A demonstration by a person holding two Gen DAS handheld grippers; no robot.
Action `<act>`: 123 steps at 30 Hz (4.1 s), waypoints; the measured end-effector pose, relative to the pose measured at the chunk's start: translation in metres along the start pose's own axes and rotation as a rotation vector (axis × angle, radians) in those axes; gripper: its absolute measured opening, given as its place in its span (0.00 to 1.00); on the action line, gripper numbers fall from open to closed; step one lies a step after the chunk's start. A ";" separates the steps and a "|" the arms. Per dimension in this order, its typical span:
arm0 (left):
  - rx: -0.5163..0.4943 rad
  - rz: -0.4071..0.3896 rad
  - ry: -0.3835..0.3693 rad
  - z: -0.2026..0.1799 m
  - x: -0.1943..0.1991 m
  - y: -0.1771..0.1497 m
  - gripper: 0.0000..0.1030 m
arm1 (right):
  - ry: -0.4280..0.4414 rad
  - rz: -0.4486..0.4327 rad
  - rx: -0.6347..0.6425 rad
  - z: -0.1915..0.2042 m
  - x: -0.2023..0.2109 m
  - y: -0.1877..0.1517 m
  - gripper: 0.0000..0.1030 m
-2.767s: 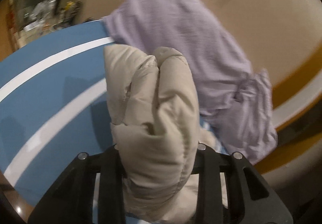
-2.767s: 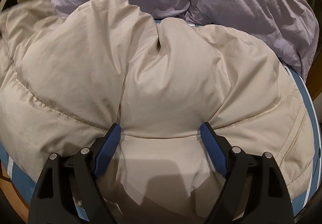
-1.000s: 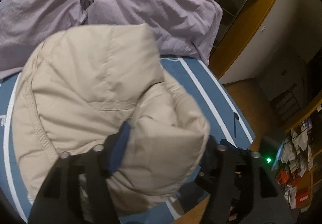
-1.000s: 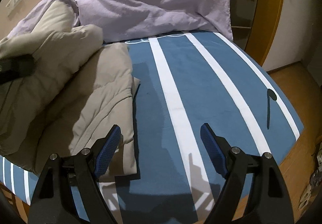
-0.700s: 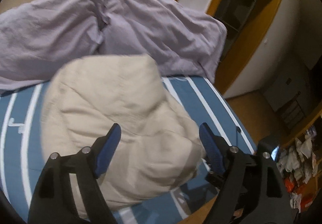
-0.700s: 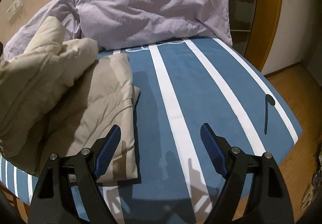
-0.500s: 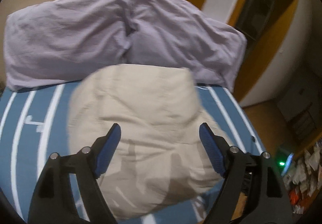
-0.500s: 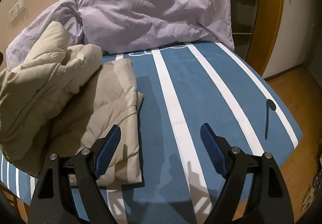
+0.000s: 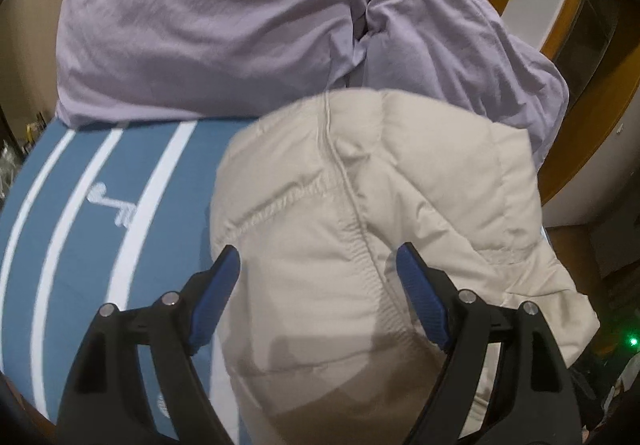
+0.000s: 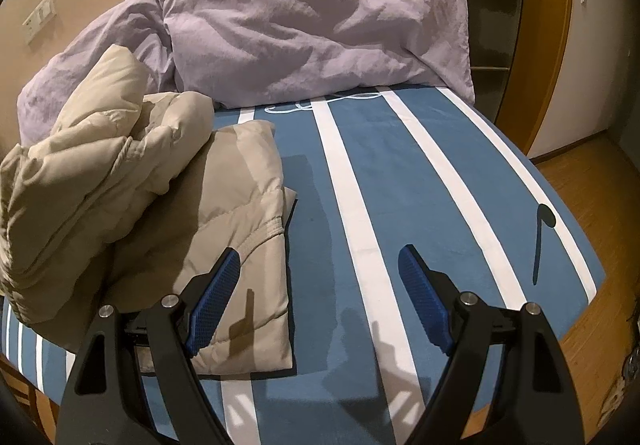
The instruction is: Fold large clothes
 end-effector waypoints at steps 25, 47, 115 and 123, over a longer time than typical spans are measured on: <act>-0.150 -0.015 -0.005 -0.053 -0.039 -0.029 0.79 | 0.219 0.015 0.112 0.096 0.021 0.041 0.32; -0.151 -0.110 -0.016 -0.033 -0.014 0.017 0.80 | 0.125 0.136 0.052 0.078 -0.048 0.010 0.26; -0.154 -0.109 0.053 -0.054 -0.065 0.043 0.84 | 0.096 -0.059 0.147 0.104 -0.096 0.082 0.53; -0.145 -0.101 0.073 -0.047 -0.080 0.038 0.90 | 0.100 -0.059 0.147 0.104 -0.096 0.082 0.54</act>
Point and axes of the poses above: each gripper's, at about its wrist camera, not at the fingertips, and x roughly against the way its jaws point, z to its left, y to its top, the point moved 8 cm from there along -x, roughly the way its jaws point, and after that the axes turned 5 degrees about z, right-handed, at the moved point
